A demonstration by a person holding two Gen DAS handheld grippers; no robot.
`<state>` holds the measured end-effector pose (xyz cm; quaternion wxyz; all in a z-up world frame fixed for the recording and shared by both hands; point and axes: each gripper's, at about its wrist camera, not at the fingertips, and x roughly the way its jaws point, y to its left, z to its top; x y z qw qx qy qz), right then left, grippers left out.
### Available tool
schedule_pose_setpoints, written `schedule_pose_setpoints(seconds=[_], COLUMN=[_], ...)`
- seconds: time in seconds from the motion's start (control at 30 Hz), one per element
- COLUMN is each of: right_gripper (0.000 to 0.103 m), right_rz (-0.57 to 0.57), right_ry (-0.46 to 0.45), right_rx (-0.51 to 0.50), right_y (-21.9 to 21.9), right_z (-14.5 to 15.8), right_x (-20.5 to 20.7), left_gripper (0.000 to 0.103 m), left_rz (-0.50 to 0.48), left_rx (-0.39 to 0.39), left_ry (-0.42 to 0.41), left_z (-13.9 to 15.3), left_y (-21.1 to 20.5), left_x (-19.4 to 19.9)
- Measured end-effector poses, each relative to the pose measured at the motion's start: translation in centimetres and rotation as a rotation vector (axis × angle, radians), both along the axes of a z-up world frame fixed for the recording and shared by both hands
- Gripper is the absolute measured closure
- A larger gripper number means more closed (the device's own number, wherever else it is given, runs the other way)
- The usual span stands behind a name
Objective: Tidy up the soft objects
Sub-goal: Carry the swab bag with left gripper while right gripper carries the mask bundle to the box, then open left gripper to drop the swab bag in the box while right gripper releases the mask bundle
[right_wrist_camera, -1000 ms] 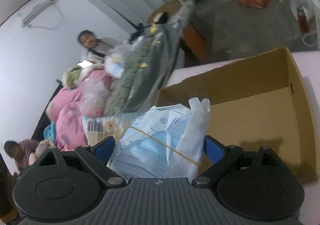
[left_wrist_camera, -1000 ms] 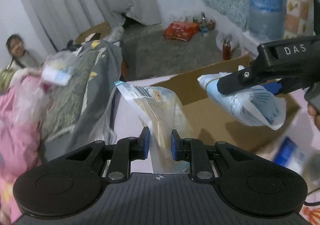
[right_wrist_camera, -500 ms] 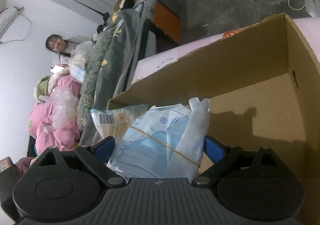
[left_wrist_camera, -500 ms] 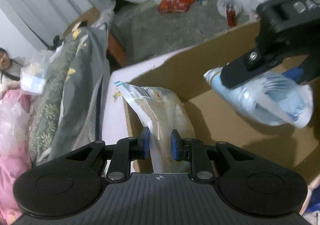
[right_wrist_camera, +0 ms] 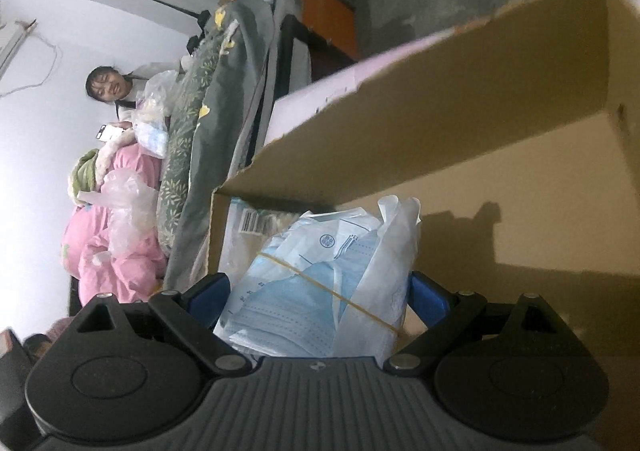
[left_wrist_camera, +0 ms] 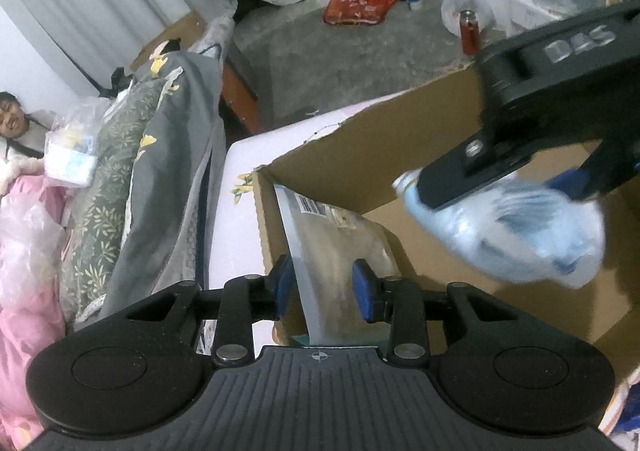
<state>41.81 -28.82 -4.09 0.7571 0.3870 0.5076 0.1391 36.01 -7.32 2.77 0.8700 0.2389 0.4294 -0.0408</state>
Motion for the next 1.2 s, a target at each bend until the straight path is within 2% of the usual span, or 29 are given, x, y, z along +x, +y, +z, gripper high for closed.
schedule_pose_setpoints(seconds=[0.3,0.4,0.5,0.63,0.87,0.97,1.07,1.13,1.2], right_gripper=[0.044,0.044,0.041,0.040,0.037,0.043,0.057,0.061,0.072], right_rz=[-0.013,-0.016,-0.035,-0.038,-0.087,-0.103,-0.111,-0.104,-0.099], right_ry=[0.037,0.060,0.096,0.151,0.111,0.081,0.092,0.095,0.101], right_rx=[-0.028,0.007,0.064,0.081,0.075,0.061,0.037,0.022,-0.014], right_y=[1.4,2.1,2.8,3.0,0.7,0.1,0.1,0.1,0.3], right_z=[-0.6,-1.5,-2.8,-4.0,-2.7,-1.8,-1.8,-2.0,-2.2], right_x=[1.5,2.2,2.9,3.2,1.7,0.5,-0.3,-0.5,-0.4], left_gripper=[0.059,0.054,0.054,0.054,0.053,0.053,0.053,0.053,0.053], left_rz=[0.032,0.054,0.074,0.089,0.081,0.078,0.079,0.076,0.073], left_rx=[-0.025,-0.045,-0.058,-0.063,-0.080,-0.089,-0.096,-0.098,-0.096], left_ry=[-0.053,-0.060,-0.055,-0.039,-0.042,-0.043,-0.039,-0.034,-0.034], left_z=[2.4,2.8,2.7,2.5,2.9,2.9,2.9,2.8,2.8], left_y=[2.0,2.9,3.7,4.3,4.6,4.7,4.8,4.9,4.9], left_x=[-0.1,0.0,0.0,-0.1,-0.7,-0.8,-0.9,-0.9,-1.0])
